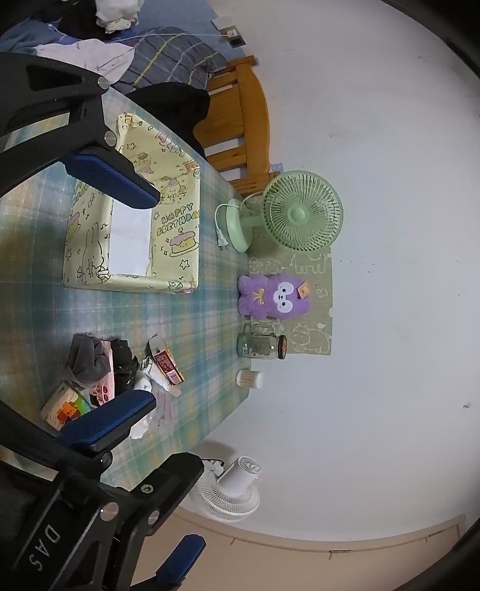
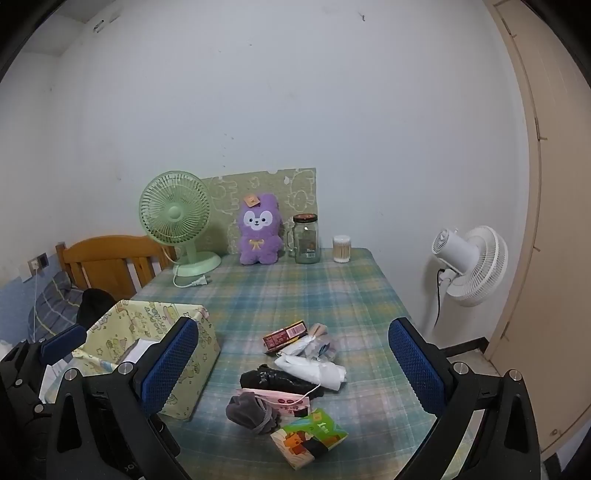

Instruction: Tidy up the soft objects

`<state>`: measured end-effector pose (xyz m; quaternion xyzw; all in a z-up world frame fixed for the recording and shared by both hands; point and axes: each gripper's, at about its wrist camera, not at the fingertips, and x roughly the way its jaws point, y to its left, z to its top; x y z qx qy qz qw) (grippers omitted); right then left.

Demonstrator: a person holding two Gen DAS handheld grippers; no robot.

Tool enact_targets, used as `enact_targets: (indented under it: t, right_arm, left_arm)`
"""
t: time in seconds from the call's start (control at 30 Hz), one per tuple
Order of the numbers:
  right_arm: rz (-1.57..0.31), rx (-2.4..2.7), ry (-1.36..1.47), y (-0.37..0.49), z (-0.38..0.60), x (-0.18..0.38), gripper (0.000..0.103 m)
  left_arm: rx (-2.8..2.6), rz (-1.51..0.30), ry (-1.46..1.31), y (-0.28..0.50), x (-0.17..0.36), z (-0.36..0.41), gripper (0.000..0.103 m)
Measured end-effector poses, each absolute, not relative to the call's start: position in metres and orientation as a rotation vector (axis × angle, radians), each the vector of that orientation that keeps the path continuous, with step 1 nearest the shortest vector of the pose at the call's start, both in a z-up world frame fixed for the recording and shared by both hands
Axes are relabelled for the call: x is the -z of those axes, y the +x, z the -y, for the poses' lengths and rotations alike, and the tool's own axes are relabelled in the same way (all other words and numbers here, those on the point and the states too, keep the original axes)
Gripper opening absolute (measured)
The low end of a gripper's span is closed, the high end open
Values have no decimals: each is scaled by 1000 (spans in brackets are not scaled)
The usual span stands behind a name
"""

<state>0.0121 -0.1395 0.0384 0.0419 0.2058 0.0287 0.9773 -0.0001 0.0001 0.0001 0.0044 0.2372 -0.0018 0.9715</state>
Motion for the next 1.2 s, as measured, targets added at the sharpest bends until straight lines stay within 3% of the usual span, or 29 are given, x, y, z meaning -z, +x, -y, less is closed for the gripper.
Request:
enact_targets:
  t: [1.2]
  right_arm:
    - [-412, -60, 79, 11, 137, -40, 103]
  left_arm:
    - [5, -482, 10, -2, -5, -6, 100]
